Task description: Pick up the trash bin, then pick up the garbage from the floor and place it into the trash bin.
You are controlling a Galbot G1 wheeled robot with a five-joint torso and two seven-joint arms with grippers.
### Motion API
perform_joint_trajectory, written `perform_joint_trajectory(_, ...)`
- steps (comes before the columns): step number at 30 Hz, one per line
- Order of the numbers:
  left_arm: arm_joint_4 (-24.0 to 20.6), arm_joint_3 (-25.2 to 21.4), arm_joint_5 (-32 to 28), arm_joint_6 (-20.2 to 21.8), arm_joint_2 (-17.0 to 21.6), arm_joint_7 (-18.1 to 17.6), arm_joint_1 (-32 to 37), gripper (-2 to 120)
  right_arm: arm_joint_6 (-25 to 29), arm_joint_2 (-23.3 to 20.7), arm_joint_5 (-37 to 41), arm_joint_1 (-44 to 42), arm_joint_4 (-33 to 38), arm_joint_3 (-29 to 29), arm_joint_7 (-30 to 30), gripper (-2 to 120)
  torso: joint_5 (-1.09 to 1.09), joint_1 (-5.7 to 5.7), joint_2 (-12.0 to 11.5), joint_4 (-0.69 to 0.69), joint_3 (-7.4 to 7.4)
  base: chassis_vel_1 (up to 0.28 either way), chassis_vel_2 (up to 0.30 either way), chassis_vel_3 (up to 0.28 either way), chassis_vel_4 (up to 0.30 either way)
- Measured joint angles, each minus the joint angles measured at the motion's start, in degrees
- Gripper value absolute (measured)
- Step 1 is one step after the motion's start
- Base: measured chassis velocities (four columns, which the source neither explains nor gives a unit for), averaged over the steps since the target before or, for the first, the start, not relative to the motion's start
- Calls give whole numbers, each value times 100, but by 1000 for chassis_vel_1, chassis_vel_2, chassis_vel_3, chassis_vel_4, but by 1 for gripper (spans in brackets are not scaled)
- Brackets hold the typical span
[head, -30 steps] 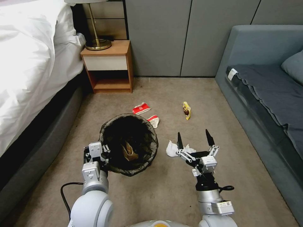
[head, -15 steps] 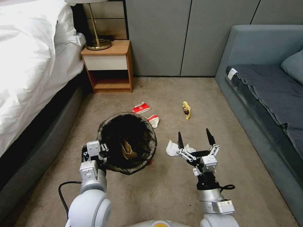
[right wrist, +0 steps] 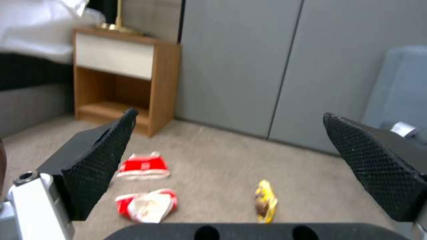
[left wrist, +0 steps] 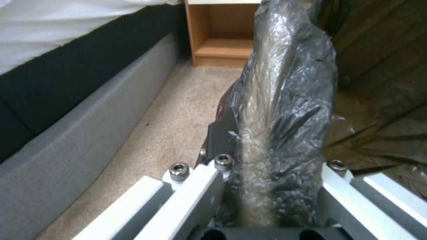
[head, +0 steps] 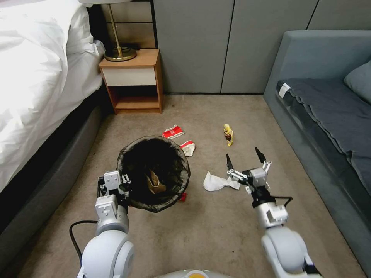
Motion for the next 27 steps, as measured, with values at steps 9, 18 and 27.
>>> perform_joint_trajectory(9,35,21,65,-4,-59,-2,30,0,-1492,-321,1111,714,-572,-940,569,100,-1,0,0,0,0,0,0,0,0)
perform_joint_trajectory(18,41,26,104,-23,-73,-5,75,0,-2041,-278,1746,1312,-1551,-1600,921,100,-1,0,0,-1,0,0,0,0,0)
perform_joint_trajectory(27,28,26,110,-33,-66,-7,116,0,-2198,-67,1931,2042,-2947,-1877,1056,100,0,0,0,0,0,0,0,0,0)
